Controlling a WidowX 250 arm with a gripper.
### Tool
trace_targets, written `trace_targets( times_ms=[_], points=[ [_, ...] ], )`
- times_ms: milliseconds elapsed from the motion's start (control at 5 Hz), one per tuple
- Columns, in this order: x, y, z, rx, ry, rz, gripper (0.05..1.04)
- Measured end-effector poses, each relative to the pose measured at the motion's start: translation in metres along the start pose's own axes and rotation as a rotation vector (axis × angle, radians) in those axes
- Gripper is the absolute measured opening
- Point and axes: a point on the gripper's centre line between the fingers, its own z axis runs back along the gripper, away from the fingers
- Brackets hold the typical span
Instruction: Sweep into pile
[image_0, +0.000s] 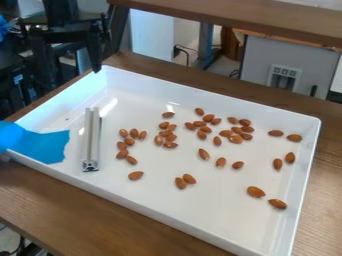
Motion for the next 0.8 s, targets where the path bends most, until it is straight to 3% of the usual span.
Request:
trace_targets(
  times_ms=[200, 400, 600, 800],
  points=[
    [-0.001, 0.0, -0.009, 0.001, 0.019, 0.006, 0.999],
    [-0.005, -0.004, -0.031, -0.039, -0.009, 0.026, 0.999],
    [-0.01, -0.005, -0.052, -0.115, -0.066, 0.041, 0.999],
    [-0.011, 0.0, -0.064, -0.145, -0.129, 0.047, 0.999]
  ],
)
